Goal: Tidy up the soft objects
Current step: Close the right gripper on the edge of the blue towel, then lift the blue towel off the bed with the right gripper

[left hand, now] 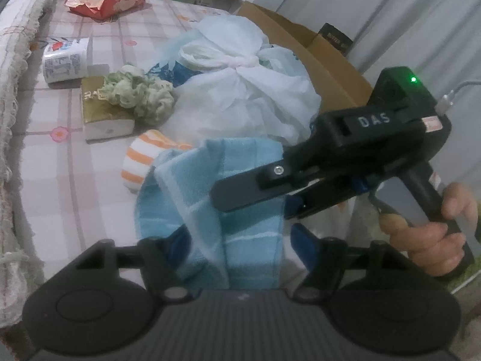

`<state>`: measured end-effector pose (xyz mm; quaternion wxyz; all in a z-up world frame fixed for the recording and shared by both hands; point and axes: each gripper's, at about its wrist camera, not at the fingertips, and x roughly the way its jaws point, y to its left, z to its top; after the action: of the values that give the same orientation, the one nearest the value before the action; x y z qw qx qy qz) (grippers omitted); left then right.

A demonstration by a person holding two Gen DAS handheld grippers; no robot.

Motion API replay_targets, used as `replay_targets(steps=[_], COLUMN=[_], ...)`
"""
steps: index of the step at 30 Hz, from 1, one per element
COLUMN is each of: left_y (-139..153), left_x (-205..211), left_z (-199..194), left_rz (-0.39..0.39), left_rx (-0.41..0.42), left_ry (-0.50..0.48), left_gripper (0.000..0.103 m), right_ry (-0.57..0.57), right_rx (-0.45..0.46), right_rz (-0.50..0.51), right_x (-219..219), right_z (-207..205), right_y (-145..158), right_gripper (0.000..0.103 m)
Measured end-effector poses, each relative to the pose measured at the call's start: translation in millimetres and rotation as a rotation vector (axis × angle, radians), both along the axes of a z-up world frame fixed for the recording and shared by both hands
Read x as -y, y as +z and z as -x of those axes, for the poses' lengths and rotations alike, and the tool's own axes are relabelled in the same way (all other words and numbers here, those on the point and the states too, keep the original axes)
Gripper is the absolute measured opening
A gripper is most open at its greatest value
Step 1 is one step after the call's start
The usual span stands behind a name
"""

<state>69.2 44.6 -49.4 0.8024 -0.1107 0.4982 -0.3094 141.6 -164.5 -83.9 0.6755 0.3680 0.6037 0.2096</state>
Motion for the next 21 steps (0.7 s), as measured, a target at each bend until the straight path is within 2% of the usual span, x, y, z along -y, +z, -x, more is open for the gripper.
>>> replay_targets(steps=[4, 9, 12, 14, 15, 17, 21], left_y=[-0.9, -3.6, -3.3, -0.6, 0.8, 4.7, 12.3], left_x=[7.3, 8.7, 8.1, 4.6, 2.0, -5.2, -19.9], left_z=[1.2, 1.2, 2.4, 4.1, 4.9, 7.1, 6.7], left_rz=[-0.007, -0.007, -0.012, -0.015, -0.017, -0.021, -0.031], left_rx=[0.014, 0.018, 0.021, 0.026, 0.026, 0.044, 0.071], left_ry=[-0.011, -0.003, 0.000, 0.001, 0.002, 0.013, 0.044], left_gripper=[0.072, 0.072, 0.072, 0.072, 0.072, 0.073, 0.073], right_ry=[0.031, 0.035, 0.019, 0.006, -0.004, -0.020, -0.036], right_rx=[0.012, 0.021, 0.009, -0.004, -0.011, -0.020, -0.022], right_rz=[0.000, 0.035, 0.071, 0.085, 0.078, 0.080, 0.069], right_x=[-7.1, -14.5, -18.0, -16.2, -14.7, -11.0, -4.5], right_z=[-1.3, -4.8, -5.5, -5.9, -5.8, -5.5, -4.0], right_y=[2.2, -0.3, -7.9, -14.5, -18.3, -22.3, -27.5], right_gripper=[0.071, 0.072, 0.057, 0.040, 0.037, 0.023, 0.019])
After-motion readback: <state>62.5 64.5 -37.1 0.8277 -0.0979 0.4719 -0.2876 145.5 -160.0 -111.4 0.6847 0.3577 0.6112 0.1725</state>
